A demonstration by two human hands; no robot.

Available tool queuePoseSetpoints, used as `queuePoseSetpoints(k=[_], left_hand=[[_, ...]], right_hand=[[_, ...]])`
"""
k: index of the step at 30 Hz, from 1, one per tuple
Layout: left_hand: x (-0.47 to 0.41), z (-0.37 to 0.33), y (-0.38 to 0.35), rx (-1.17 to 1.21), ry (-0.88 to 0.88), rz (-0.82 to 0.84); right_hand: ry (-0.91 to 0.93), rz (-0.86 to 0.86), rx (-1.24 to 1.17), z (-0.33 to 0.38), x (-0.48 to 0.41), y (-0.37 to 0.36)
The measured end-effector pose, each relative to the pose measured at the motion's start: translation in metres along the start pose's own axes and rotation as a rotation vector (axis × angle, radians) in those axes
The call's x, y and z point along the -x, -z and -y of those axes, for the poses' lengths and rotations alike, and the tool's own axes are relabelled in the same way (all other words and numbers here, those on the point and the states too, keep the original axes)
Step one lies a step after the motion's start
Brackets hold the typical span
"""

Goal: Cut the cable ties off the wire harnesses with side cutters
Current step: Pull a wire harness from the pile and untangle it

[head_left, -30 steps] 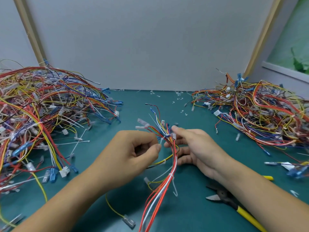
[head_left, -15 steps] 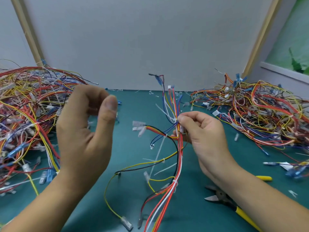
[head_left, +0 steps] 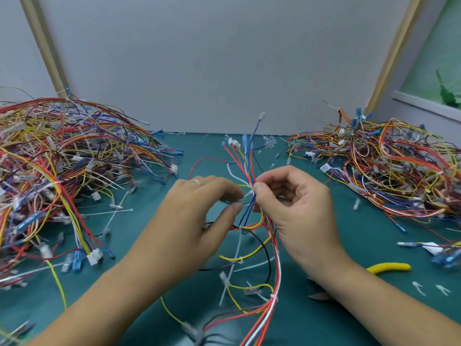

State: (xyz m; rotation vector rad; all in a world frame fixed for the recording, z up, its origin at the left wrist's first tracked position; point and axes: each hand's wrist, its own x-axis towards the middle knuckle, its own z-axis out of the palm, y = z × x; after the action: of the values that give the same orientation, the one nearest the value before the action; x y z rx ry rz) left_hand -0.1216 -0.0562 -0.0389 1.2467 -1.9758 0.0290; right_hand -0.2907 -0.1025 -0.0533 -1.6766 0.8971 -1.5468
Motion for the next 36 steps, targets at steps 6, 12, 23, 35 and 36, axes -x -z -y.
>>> queuePoseSetpoints(k=[6, 12, 23, 35, 36], left_hand=[[-0.001, 0.004, -0.004, 0.235, 0.209, -0.008], [-0.002, 0.006, 0.001, 0.280, 0.198, -0.016], [0.000, 0.003, -0.002, -0.015, 0.082, 0.014], [0.001, 0.010, -0.006, -0.012, 0.109, 0.178], [0.001, 0.010, -0.006, -0.013, 0.107, 0.181]], right_hand=[[-0.009, 0.076, -0.071, -0.001, 0.003, -0.004], [-0.083, 0.124, -0.185, -0.002, 0.000, -0.003], [-0.508, 0.438, -0.159, -0.003, -0.006, 0.004], [-0.571, 0.476, -0.160, -0.011, -0.007, 0.004], [-0.566, 0.477, -0.156, -0.011, -0.007, 0.004]])
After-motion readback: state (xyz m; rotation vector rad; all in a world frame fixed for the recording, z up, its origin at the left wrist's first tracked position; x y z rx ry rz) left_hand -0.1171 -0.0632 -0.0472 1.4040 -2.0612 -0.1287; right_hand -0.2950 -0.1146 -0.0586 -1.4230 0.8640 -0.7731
